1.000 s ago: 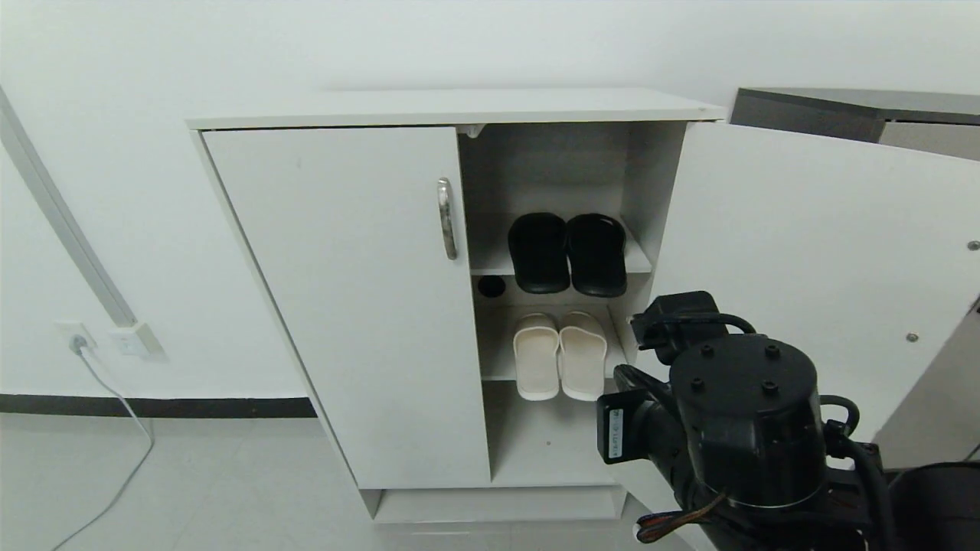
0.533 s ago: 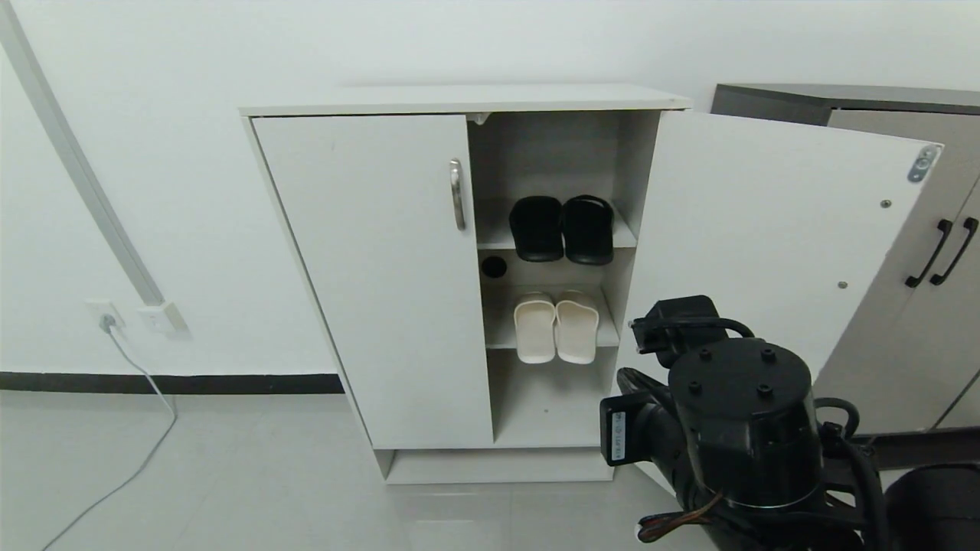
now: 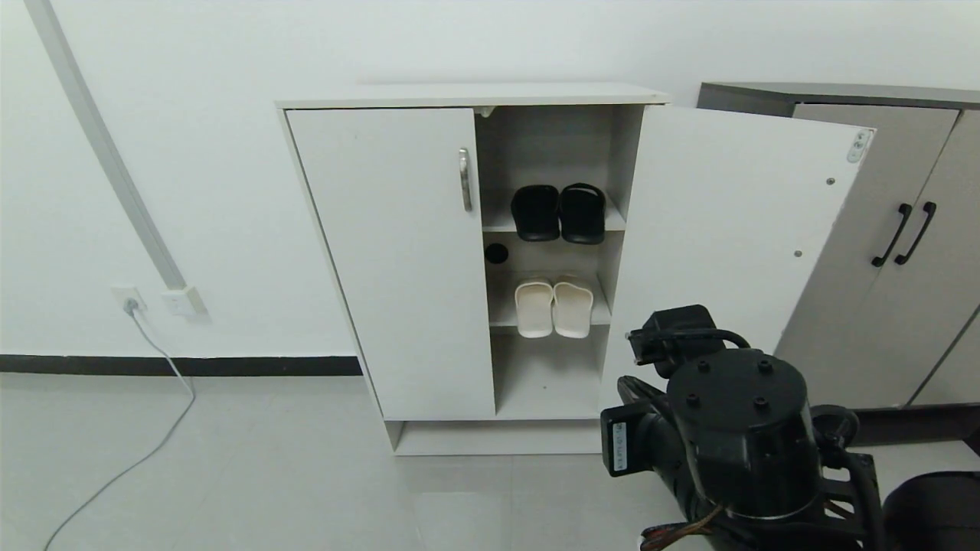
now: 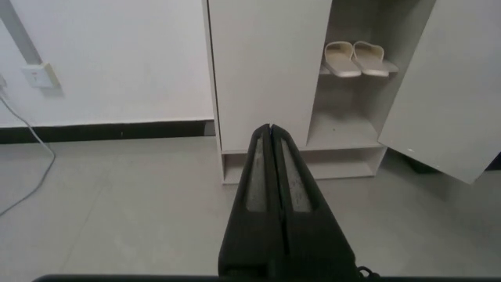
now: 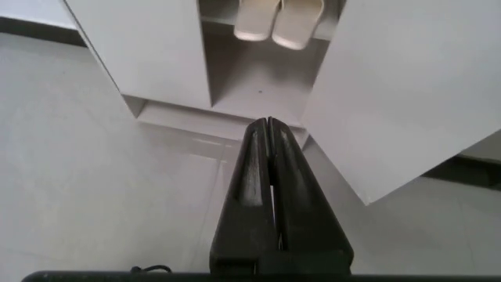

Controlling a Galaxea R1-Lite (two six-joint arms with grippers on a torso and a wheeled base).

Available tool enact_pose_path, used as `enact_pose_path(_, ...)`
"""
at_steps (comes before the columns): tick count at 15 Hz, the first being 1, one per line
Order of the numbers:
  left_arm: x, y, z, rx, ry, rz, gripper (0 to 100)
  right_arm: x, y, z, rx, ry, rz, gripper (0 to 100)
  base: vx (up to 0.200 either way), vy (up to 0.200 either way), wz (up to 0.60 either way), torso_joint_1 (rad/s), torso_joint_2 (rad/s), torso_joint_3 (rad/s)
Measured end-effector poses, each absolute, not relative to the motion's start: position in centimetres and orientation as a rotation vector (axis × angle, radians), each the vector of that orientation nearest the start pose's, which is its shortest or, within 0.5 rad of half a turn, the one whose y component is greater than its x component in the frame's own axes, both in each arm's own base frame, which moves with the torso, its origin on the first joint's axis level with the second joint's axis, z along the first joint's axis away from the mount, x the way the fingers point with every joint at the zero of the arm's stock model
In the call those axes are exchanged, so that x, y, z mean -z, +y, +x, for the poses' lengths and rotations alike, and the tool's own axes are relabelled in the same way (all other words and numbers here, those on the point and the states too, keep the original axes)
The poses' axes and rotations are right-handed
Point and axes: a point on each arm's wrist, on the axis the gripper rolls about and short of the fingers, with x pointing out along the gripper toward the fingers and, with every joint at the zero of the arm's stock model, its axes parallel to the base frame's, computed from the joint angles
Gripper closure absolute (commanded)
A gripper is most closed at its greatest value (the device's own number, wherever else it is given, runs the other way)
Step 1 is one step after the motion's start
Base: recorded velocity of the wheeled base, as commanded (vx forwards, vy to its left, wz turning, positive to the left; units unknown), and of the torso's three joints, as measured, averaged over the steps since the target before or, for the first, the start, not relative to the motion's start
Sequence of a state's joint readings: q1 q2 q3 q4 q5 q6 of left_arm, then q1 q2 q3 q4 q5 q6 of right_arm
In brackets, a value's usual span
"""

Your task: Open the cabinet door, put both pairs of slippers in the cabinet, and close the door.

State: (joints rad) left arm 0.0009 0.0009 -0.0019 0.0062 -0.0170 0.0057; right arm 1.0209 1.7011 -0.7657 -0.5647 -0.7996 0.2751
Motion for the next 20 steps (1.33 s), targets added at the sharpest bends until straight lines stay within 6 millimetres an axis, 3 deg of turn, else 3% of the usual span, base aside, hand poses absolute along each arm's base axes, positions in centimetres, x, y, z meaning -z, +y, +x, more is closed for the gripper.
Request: enact_pose_path(20, -7.55, -0.04, -2.29, 0.016, 0.005, 0.005, 100, -16.09, 23.99, 16.98, -0.173, 0.267, -0.045, 100, 0.0, 0.0, 0.0, 0.0, -0.01, -0.014)
